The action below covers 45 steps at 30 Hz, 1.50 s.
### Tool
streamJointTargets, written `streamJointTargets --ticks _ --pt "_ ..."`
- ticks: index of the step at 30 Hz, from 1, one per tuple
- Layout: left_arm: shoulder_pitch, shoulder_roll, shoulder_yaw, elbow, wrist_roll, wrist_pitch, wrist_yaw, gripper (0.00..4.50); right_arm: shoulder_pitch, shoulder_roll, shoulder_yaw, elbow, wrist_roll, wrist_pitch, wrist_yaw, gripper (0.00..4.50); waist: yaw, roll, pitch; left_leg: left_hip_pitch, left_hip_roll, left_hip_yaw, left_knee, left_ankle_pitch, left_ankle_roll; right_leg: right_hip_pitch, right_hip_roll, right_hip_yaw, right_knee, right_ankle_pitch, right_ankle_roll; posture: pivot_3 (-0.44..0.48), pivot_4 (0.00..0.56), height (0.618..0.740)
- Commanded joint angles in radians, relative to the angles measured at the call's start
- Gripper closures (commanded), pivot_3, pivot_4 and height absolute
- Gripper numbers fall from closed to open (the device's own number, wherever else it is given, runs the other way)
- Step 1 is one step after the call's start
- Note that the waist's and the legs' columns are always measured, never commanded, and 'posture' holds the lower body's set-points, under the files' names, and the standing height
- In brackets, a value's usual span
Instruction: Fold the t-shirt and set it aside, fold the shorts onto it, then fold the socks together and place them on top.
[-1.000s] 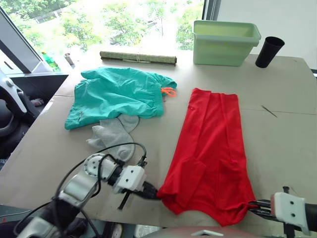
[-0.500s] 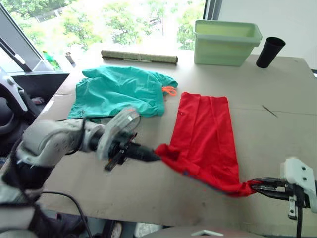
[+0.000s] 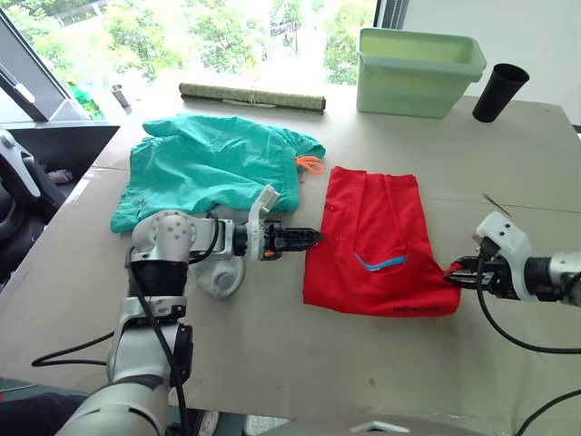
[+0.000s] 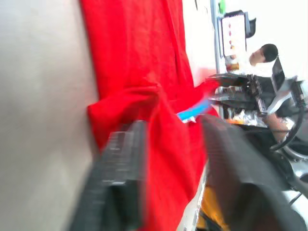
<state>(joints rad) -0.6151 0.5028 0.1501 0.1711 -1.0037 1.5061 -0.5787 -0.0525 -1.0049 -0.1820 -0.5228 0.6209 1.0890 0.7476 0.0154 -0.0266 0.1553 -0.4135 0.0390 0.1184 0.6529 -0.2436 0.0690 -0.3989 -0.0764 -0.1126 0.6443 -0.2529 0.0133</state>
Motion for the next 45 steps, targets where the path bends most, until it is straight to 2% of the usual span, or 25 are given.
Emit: streamJointTargets --ticks 1,3,5,9,11,15,18,22,27,29,32,33,35,38,39,42,45 --pt "0.086 0.085 0.003 -0.235 0.027 -0.191 -0.155 0.76 0.052 0.046 -0.17 -0.124 0.016 -0.005 -0.064 1.54 -0.002 0.0 0.0 0.001 0.0 0.0 0.0 0.0 -0.001 0.001 0.0 0.0 0.001 0.0 0.0 0.0 0.15 0.74" --pt "0.204 0.207 -0.123 -0.391 0.215 -0.519 -0.364 0.76 0.103 0.101 -0.243 -0.174 0.033 -0.012 -0.092 1.54 -0.003 0.0 0.0 0.003 0.0 -0.001 0.001 0.002 -0.004 0.002 0.0 0.0 0.001 0.0 0.0 0.0 0.15 0.74" --pt "0.294 0.272 -0.22 -0.438 0.397 -0.84 -0.509 0.76 0.139 0.152 -0.288 -0.212 0.051 -0.004 -0.119 1.54 -0.002 0.005 -0.003 0.004 0.0 -0.001 -0.001 0.0 -0.009 0.002 -0.001 0.0 0.001 0.0 -0.001 0.0 0.15 0.74" --pt "0.338 0.211 -0.286 -0.331 0.573 -1.181 -0.542 0.76 0.149 0.27 -0.33 -0.241 0.126 0.029 -0.193 1.54 0.007 0.013 -0.005 0.004 0.0 0.002 -0.001 0.0 -0.01 0.002 -0.005 -0.001 0.001 0.001 -0.01 0.0 0.15 0.74" --pt "0.333 0.184 -0.316 -0.281 0.642 -1.276 -0.539 0.76 0.152 0.288 -0.321 -0.243 0.134 0.056 -0.227 1.54 0.006 0.013 -0.006 0.001 0.0 0.002 0.0 -0.001 -0.008 0.0 -0.007 -0.002 0.001 0.002 -0.012 0.0 0.15 0.74" --pt "0.271 0.058 -0.301 -0.21 0.635 -1.191 -0.415 0.76 0.117 0.299 -0.259 -0.218 0.078 0.124 -0.352 1.54 0.0 0.012 -0.006 -0.001 0.0 0.002 0.001 0.003 -0.003 -0.001 -0.006 -0.002 0.001 0.003 -0.011 0.0 0.15 0.74" --pt "0.229 -0.02 -0.291 -0.183 0.633 -1.096 -0.329 0.76 0.06 0.283 -0.209 -0.161 0.084 0.189 -0.367 1.54 0.0 0.012 -0.006 -0.003 0.0 0.002 0.001 0.004 -0.001 -0.002 -0.005 -0.003 0.001 0.005 -0.006 0.0 0.15 0.74" --pt "0.182 -0.035 -0.319 -0.136 0.665 -1.054 -0.33 0.76 0.007 0.258 -0.139 -0.111 0.108 0.28 -0.354 1.54 -0.003 0.012 -0.006 -0.002 0.001 0.002 0.001 0.004 -0.001 -0.002 -0.001 -0.003 0.001 0.005 -0.005 0.0 0.15 0.74" --pt "0.146 -0.013 -0.381 -0.068 0.728 -1.066 -0.382 0.76 -0.041 0.226 -0.041 -0.042 0.058 0.266 -0.352 1.54 -0.001 0.012 -0.006 -0.001 0.003 0.001 0.001 0.004 -0.001 -0.002 0.004 -0.002 0.002 0.005 -0.005 0.0 0.15 0.74" --pt "0.138 -0.004 -0.406 -0.036 0.762 -1.093 -0.398 0.67 -0.055 0.213 -0.009 -0.028 0.038 0.238 -0.346 2.06 -0.001 0.011 -0.006 -0.001 0.003 0.002 0.001 0.004 -0.001 -0.002 0.004 -0.001 0.002 0.005 -0.005 0.0 0.15 0.74" --pt "0.135 0.003 -0.428 0.002 0.812 -1.16 -0.415 1.51 -0.054 0.188 0.021 -0.031 0.015 0.205 -0.33 3.37 -0.001 0.011 -0.007 -0.001 0.003 0.002 0.002 0.004 -0.001 -0.002 0.003 0.0 0.002 0.005 -0.005 0.0 0.15 0.74" --pt "0.137 -0.001 -0.422 0.005 0.807 -1.16 -0.423 1.97 -0.046 0.177 0.027 -0.041 0.008 0.186 -0.318 3.92 -0.001 0.011 -0.007 -0.001 0.003 0.002 0.002 0.004 -0.001 -0.002 0.003 0.0 0.002 0.005 -0.005 0.0 0.15 0.74" --pt "0.142 -0.004 -0.402 0.001 0.793 -1.168 -0.433 2.88 -0.03 0.164 0.013 -0.072 0.007 0.168 -0.305 4.5 -0.001 0.011 -0.007 -0.001 0.003 0.002 0.002 0.004 -0.001 -0.002 0.003 0.0 0.002 0.005 -0.005 0.0 0.15 0.74" --pt "0.163 0.001 -0.364 -0.031 0.754 -1.169 -0.461 4.27 -0.01 0.157 -0.028 -0.125 0.024 0.151 -0.287 4.5 -0.001 0.011 -0.007 -0.001 0.003 0.002 0.002 0.004 -0.001 -0.002 0.003 0.0 0.002 0.005 -0.005 0.0 0.15 0.74" --pt "0.176 0.003 -0.341 -0.049 0.734 -1.177 -0.466 4.44 -0.003 0.158 -0.054 -0.149 0.029 0.149 -0.289 4.5 -0.001 0.011 -0.007 -0.001 0.003 0.002 0.002 0.004 -0.001 -0.002 0.003 0.0 0.002 0.005 -0.005 0.0 0.15 0.74" --pt "0.205 -0.007 -0.265 -0.096 0.67 -1.18 -0.459 4.44 -0.003 0.175 -0.123 -0.202 0.052 0.171 -0.301 4.5 -0.003 0.011 -0.007 -0.001 0.004 0.002 0.002 0.004 -0.002 -0.002 0.003 0.0 0.002 0.005 -0.005 0.0 0.15 0.74" --pt "0.2 -0.023 -0.217 -0.094 0.664 -1.215 -0.413 4.44 -0.044 0.186 -0.152 -0.217 0.067 0.176 -0.314 4.5 -0.002 0.011 -0.007 -0.001 0.004 0.001 0.002 0.004 -0.002 -0.002 0.003 -0.001 0.002 0.005 -0.005 0.0 0.15 0.74"
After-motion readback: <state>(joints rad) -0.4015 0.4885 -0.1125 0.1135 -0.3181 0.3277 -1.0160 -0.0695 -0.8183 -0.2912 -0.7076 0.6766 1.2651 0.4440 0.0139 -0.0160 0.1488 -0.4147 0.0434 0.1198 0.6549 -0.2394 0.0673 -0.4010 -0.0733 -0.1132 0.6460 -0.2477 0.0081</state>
